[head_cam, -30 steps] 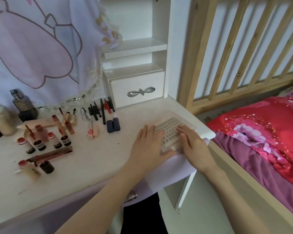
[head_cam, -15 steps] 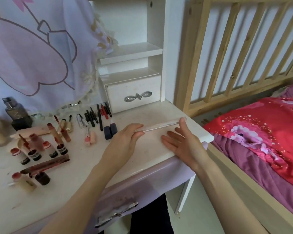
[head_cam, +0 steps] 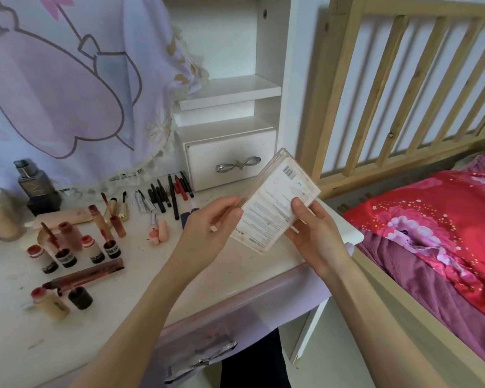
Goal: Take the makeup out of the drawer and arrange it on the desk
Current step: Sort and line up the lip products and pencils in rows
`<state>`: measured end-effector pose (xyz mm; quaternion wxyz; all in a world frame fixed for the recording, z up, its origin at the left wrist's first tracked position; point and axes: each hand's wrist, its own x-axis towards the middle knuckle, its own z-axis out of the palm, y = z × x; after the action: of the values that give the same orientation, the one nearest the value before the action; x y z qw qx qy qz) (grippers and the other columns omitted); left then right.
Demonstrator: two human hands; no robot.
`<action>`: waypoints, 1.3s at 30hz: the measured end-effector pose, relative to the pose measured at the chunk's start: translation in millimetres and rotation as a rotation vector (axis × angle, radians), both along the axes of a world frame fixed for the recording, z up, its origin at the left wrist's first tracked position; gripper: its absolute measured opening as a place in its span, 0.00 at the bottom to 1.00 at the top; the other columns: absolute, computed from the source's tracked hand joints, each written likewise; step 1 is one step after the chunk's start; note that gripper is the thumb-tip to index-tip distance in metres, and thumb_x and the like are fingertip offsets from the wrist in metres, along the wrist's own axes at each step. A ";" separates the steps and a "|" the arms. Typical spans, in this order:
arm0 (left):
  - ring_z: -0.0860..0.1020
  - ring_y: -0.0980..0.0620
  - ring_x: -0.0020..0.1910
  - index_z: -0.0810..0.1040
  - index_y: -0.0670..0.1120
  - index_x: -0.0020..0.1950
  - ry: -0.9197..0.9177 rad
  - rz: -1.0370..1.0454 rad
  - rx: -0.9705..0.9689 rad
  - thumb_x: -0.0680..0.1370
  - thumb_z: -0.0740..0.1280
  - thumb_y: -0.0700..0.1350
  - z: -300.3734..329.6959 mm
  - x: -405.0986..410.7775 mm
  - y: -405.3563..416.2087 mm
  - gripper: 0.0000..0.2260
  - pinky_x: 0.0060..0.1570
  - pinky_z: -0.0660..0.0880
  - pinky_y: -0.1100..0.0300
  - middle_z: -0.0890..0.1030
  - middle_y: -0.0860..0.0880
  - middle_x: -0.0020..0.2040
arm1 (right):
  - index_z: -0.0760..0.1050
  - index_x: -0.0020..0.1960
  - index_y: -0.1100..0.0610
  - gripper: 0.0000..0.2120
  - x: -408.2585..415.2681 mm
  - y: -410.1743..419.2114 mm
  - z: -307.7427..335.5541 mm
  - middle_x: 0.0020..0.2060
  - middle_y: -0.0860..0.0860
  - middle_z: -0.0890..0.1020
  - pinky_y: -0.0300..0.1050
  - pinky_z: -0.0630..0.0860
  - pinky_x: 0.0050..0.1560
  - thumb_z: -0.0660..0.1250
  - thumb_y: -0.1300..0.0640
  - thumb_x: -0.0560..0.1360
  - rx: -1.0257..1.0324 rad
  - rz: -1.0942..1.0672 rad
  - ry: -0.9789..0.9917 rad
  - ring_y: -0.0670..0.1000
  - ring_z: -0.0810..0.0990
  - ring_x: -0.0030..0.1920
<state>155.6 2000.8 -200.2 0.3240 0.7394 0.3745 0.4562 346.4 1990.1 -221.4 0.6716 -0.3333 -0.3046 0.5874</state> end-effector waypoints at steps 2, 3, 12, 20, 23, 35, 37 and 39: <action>0.80 0.59 0.51 0.78 0.54 0.56 -0.021 -0.008 -0.023 0.78 0.63 0.43 8.2 2.6 -1.4 0.10 0.52 0.76 0.60 0.82 0.57 0.49 | 0.75 0.58 0.59 0.13 -4.0 -0.6 0.8 0.50 0.53 0.83 0.45 0.80 0.50 0.65 0.61 0.73 0.035 0.021 -0.018 0.51 0.82 0.51; 0.80 0.59 0.50 0.78 0.54 0.57 -0.038 -0.008 -0.032 0.78 0.63 0.43 11.5 3.3 -1.8 0.11 0.52 0.77 0.59 0.83 0.57 0.49 | 0.74 0.58 0.58 0.14 -5.5 -0.8 1.2 0.50 0.53 0.83 0.45 0.80 0.51 0.65 0.61 0.73 0.052 0.025 -0.032 0.51 0.82 0.51; 0.80 0.65 0.42 0.82 0.51 0.52 -0.076 0.077 -0.010 0.76 0.66 0.41 15.7 3.2 -7.8 0.08 0.40 0.73 0.74 0.82 0.64 0.41 | 0.75 0.62 0.54 0.13 -13.7 -7.9 5.4 0.53 0.53 0.82 0.42 0.77 0.52 0.62 0.59 0.78 0.023 -0.083 -0.350 0.48 0.81 0.52; 0.79 0.61 0.43 0.83 0.46 0.51 0.090 0.141 0.393 0.74 0.68 0.45 20.6 17.9 -15.9 0.08 0.44 0.73 0.74 0.83 0.55 0.44 | 0.67 0.67 0.48 0.39 -32.8 -17.5 18.1 0.58 0.47 0.80 0.50 0.71 0.65 0.70 0.34 0.61 0.046 0.011 -0.475 0.45 0.79 0.58; 0.79 0.68 0.46 0.81 0.56 0.52 0.060 0.000 0.282 0.75 0.68 0.43 24.9 13.3 -16.3 0.10 0.46 0.71 0.77 0.80 0.66 0.47 | 0.66 0.68 0.48 0.34 -30.3 -16.9 17.9 0.61 0.51 0.78 0.53 0.71 0.65 0.71 0.39 0.66 0.071 0.016 -0.442 0.48 0.79 0.58; 0.78 0.67 0.51 0.77 0.70 0.51 -0.006 -0.186 0.091 0.75 0.68 0.38 26.9 7.3 -20.6 0.23 0.50 0.71 0.76 0.80 0.70 0.47 | 0.53 0.75 0.44 0.48 -30.0 -13.0 8.0 0.61 0.49 0.76 0.52 0.75 0.61 0.68 0.35 0.60 0.069 -0.159 -0.585 0.46 0.80 0.56; 0.78 0.67 0.51 0.77 0.67 0.52 -0.007 -0.183 0.092 0.75 0.67 0.36 26.3 7.3 -21.4 0.23 0.49 0.71 0.76 0.80 0.70 0.47 | 0.53 0.75 0.43 0.46 -31.6 -12.2 8.5 0.61 0.48 0.76 0.52 0.75 0.61 0.67 0.36 0.61 0.067 -0.179 -0.604 0.47 0.79 0.57; 0.79 0.66 0.51 0.77 0.64 0.52 -0.018 -0.186 0.086 0.75 0.67 0.35 25.7 6.5 -21.8 0.21 0.49 0.72 0.75 0.81 0.68 0.47 | 0.53 0.75 0.42 0.45 -32.1 -11.4 8.8 0.60 0.46 0.76 0.50 0.76 0.60 0.67 0.36 0.62 0.081 -0.192 -0.624 0.47 0.79 0.58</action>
<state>162.1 1979.1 -174.5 0.3363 0.7801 0.2814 0.4464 314.3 1978.7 -212.6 0.6110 -0.4972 -0.4860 0.3784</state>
